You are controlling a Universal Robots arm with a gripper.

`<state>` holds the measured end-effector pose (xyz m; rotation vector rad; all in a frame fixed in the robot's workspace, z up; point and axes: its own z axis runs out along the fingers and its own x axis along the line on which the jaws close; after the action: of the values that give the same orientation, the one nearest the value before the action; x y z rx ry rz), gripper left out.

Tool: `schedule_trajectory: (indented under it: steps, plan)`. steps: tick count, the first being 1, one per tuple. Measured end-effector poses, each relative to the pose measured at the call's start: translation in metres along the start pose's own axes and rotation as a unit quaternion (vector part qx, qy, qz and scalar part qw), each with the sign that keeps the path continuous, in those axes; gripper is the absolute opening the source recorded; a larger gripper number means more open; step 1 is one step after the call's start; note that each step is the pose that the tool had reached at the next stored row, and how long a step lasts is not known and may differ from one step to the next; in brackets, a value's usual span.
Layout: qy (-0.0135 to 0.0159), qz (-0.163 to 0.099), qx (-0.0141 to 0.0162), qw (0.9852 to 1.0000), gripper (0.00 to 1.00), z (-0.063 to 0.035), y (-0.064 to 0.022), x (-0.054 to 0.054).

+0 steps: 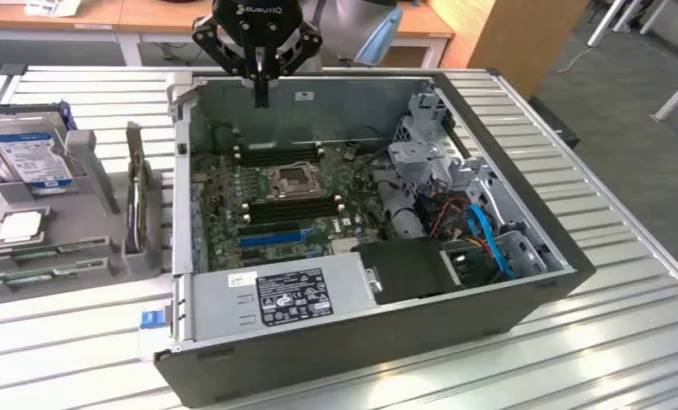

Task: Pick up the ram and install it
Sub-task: 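Reach for the ram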

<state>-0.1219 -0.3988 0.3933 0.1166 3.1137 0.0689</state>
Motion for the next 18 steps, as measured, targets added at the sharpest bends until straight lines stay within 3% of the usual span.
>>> schedule_trajectory:
  steps: [18]
  plan:
    - [0.0,0.0,0.0,1.0,0.14,-0.0002,-0.0006,0.0076]
